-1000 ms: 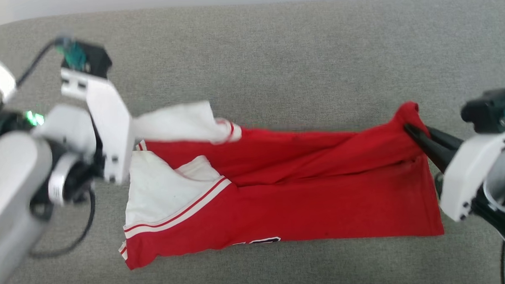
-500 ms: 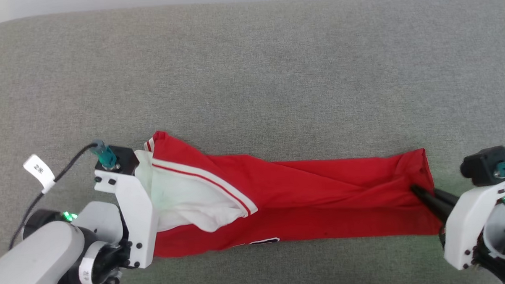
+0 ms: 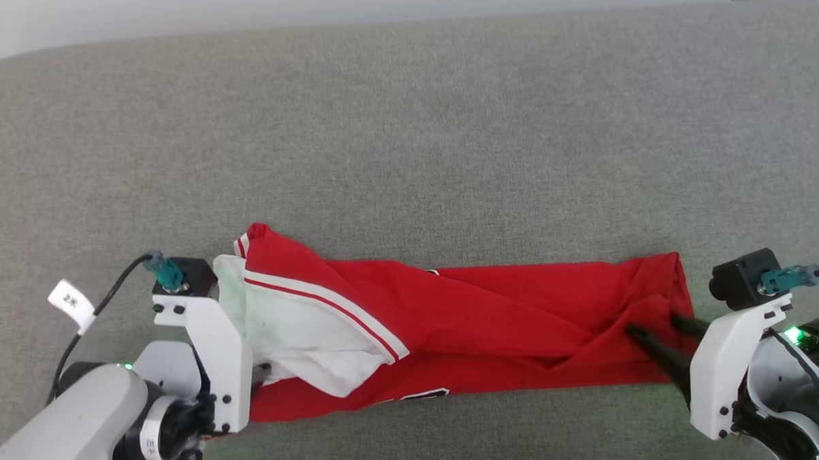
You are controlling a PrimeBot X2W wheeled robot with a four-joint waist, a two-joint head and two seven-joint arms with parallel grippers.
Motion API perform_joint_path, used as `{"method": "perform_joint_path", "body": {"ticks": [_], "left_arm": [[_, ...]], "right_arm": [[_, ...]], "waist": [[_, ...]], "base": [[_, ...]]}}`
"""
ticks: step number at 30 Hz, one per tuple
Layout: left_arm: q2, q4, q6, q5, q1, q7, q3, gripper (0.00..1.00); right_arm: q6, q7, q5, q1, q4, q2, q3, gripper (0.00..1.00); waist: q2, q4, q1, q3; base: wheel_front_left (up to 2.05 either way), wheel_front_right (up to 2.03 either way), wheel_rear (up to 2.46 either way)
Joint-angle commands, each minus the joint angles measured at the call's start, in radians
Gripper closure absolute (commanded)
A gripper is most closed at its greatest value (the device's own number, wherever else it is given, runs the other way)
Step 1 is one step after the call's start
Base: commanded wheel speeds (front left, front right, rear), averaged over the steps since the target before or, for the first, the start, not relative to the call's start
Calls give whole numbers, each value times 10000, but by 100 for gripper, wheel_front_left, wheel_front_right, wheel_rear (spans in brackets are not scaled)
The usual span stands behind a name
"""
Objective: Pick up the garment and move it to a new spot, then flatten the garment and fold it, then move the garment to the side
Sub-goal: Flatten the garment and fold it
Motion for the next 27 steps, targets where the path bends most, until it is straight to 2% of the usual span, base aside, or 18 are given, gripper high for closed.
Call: {"method": "perform_joint_path", "body": {"ticks": [1,10,16,17,18,21,22,27], "left_arm": [[-40,20,-48,42,187,-130,36,0],[253,-796,-53,274,828,-1443,359,0],[453,-1328,-148,573,1407,-3150,883,0],[453,-1328,-148,573,1407,-3150,883,0],[501,-1421,-176,719,1614,-3812,1081,0],[486,-1498,-269,841,1920,-4786,1337,0],[486,-1498,-269,841,1920,-4786,1337,0],[352,-1414,-306,959,2450,-6144,1679,0]], "right_arm": [[0,-79,24,28,-3,-13,-20,0],[0,169,70,589,-414,27,-634,0],[0,534,-40,766,-526,329,-1560,0],[0,534,-40,766,-526,329,-1560,0],[0,643,-85,727,-454,400,-1802,0],[0,809,35,642,-246,420,-2180,0],[0,809,35,642,-246,420,-2180,0],[0,1174,157,492,410,538,-2587,0]], "waist": [[0,17,0,-129],[0,147,0,-696],[0,253,0,-821],[0,253,0,-821],[0,312,0,-821],[0,461,0,-803],[0,461,0,-803],[0,735,0,-734]], "base": [[0,0,0],[0,0,0],[0,0,0],[0,0,0],[0,0,0],[0,0,0],[0,0,0],[0,0,0]]}}
